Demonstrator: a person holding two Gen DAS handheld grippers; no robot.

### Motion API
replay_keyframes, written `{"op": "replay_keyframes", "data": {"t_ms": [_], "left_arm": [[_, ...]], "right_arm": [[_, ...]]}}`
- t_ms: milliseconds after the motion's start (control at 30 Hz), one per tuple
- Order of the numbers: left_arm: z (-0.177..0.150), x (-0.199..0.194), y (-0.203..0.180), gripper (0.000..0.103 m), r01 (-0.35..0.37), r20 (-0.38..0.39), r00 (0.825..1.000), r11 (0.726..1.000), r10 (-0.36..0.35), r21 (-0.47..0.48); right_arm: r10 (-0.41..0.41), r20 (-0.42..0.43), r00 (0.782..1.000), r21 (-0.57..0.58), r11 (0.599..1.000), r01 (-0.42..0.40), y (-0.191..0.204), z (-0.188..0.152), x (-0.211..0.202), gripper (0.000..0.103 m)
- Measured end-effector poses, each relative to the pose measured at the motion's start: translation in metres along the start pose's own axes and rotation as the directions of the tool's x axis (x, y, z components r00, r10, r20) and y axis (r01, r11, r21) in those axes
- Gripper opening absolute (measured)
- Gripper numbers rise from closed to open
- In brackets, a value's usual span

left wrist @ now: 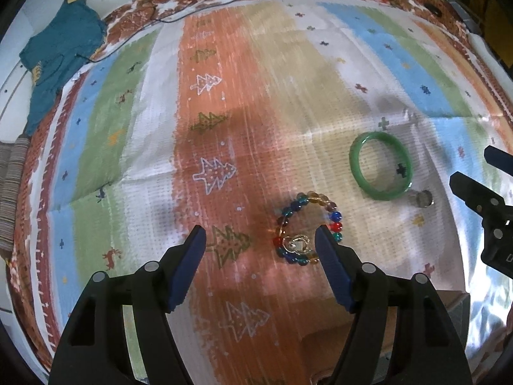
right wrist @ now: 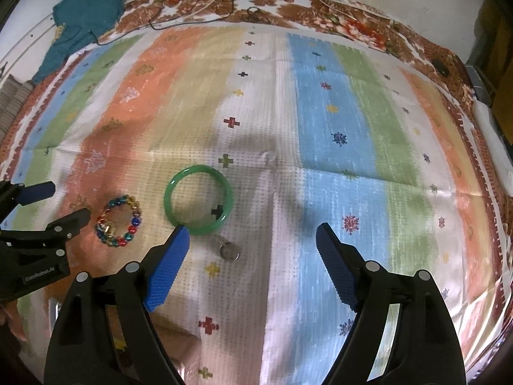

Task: Organize jewelry
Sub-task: 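Move the left tool to the multicolour charm bracelet while the right tool approaches the green bangle, then close the left tool on the multicolour bracelet while the right tool grips the green bangle rim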

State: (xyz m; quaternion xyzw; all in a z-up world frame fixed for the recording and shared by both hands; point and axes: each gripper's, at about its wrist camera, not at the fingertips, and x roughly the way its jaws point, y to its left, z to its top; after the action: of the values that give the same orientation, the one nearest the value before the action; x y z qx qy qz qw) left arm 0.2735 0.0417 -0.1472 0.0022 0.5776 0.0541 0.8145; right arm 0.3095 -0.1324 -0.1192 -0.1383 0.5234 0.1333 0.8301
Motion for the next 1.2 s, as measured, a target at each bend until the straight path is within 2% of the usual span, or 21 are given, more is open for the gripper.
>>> {"op": "replay_keyframes", "data": {"t_ms": [300, 900, 967, 1000, 1033, 1100, 1167, 1200], "left_arm": [[0.005, 0.022, -0.001, 0.070, 0.011, -0.037, 0.999, 1.000, -0.011, 0.018], [0.014, 0.057, -0.003, 0.071, 0.032, -0.098, 0.995, 0.999, -0.029, 0.030], [0.015, 0.058, -0.001, 0.068, 0.038, -0.101, 0.994, 0.999, -0.036, 0.014], [0.015, 0.059, 0.000, 0.066, 0.036, -0.105, 0.994, 0.999, -0.036, 0.007], [0.016, 0.059, 0.001, 0.061, 0.036, -0.107, 0.994, 0.999, -0.035, 0.000], [0.018, 0.059, 0.003, 0.051, 0.031, -0.108, 0.994, 0.999, -0.032, -0.009], [0.018, 0.059, 0.006, 0.033, 0.023, -0.112, 0.993, 1.000, -0.024, -0.015], [0.018, 0.059, 0.008, 0.030, 0.017, -0.115, 0.993, 1.000, -0.019, -0.020]], "right_arm": [[0.024, -0.046, 0.999, 0.032, 0.999, -0.022, -0.003, 0.007, 0.024, 0.081], [-0.045, -0.106, 0.993, -0.042, 0.998, 0.041, 0.012, 0.018, 0.064, 0.081], [-0.045, -0.122, 0.992, -0.050, 0.998, 0.039, 0.014, 0.017, 0.069, 0.081], [-0.037, -0.131, 0.991, -0.052, 0.998, 0.031, 0.014, 0.016, 0.072, 0.076], [-0.023, -0.134, 0.991, -0.048, 0.999, 0.016, 0.014, 0.015, 0.073, 0.072], [-0.012, -0.133, 0.991, -0.048, 0.999, 0.006, 0.014, 0.015, 0.072, 0.070], [-0.013, -0.127, 0.992, -0.050, 0.999, 0.007, 0.013, 0.015, 0.070, 0.058], [-0.007, -0.126, 0.992, -0.047, 0.999, 0.001, 0.013, 0.015, 0.069, 0.050]]}}
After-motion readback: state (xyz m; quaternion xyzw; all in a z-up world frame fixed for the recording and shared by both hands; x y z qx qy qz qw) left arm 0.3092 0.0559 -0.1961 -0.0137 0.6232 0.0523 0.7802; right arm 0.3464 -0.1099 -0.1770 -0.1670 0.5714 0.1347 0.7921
